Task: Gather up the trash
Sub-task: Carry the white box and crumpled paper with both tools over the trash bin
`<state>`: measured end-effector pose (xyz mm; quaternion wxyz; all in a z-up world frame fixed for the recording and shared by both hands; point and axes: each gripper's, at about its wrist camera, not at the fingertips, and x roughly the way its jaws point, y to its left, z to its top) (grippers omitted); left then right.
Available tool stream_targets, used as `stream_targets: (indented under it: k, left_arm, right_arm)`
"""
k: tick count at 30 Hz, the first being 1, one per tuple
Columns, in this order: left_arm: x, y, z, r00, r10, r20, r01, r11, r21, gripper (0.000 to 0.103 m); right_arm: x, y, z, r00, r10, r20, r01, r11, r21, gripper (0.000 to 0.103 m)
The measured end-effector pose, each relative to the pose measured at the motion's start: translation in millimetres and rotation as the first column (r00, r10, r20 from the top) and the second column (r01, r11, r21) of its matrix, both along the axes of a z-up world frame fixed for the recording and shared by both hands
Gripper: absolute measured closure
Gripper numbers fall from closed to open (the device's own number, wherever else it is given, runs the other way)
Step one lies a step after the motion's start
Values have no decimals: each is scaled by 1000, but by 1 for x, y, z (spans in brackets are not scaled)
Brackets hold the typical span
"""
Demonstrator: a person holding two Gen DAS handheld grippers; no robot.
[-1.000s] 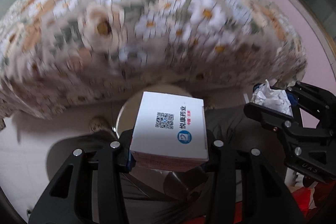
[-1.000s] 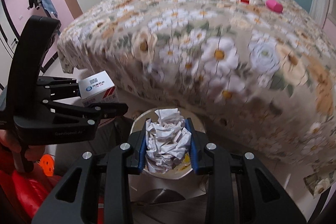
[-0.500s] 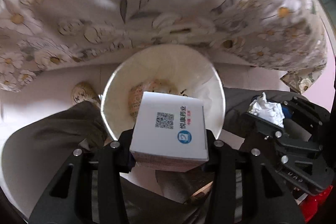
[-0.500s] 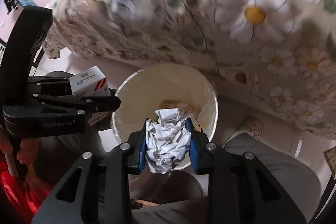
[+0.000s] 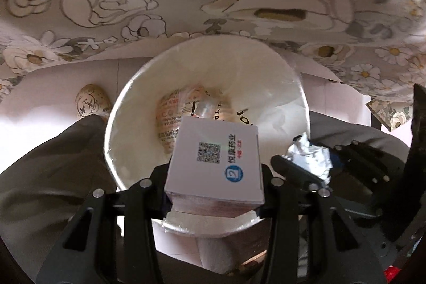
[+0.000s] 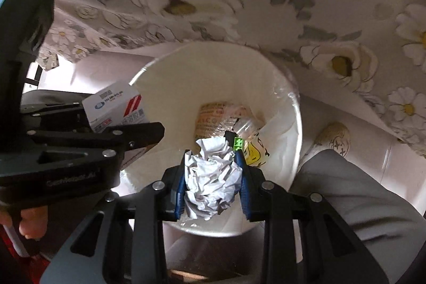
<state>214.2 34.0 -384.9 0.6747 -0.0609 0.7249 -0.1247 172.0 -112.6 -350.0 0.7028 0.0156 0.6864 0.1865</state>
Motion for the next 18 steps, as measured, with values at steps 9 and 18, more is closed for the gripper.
stream_targets:
  k: [9, 18]
  left_arm:
    - [7, -10, -34, 997, 6, -80, -4, 1000, 25, 58]
    - [17, -13, -62, 987, 40, -157, -33, 999, 42, 58]
  right_arm:
    - [9, 2, -35, 996, -11, -84, 9, 1000, -29, 68]
    - [17, 14, -61, 991, 7, -135, -14, 999, -50, 68]
